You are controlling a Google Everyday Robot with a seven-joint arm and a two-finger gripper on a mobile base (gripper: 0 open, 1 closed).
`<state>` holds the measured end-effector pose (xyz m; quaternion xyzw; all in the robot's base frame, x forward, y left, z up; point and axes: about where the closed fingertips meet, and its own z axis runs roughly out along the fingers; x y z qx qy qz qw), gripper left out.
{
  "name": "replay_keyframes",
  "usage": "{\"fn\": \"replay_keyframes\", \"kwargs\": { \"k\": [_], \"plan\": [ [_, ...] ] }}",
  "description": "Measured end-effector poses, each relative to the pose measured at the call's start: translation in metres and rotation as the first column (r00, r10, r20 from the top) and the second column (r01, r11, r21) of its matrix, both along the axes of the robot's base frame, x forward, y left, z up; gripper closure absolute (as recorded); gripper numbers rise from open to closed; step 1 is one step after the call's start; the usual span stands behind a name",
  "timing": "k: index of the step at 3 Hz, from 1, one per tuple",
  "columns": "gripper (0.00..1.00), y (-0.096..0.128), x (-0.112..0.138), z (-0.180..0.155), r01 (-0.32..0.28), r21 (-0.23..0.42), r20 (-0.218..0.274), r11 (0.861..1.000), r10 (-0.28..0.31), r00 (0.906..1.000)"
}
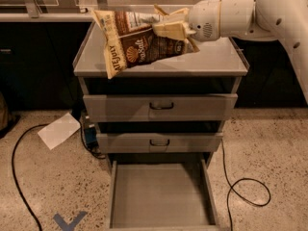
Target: Pick brown chip bag from bottom drawer and place on counter
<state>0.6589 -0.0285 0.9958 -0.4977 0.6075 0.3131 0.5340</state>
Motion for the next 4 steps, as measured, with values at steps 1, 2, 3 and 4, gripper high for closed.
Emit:
{"fn": "replay_keyframes", "kwargs": {
  "k": [1,2,3,4],
  "plan": [
    [1.00,0.001,0.004,-0.002,-0.003,-0.007,-0.002,1.000,0.003,1.0000],
    [1.00,-0.010,0.033,-0.022,0.008,-0.044,-0.016,0.999,-0.009,0.9998],
    [1.00,-0.035,0.082,-0.043,0.072,-0.078,-0.019,0.994,-0.074,0.9971],
    [1.00,-0.065,0.137,-0.052,0.184,-0.105,0.016,0.977,-0.184,0.9829]
  ]
}}
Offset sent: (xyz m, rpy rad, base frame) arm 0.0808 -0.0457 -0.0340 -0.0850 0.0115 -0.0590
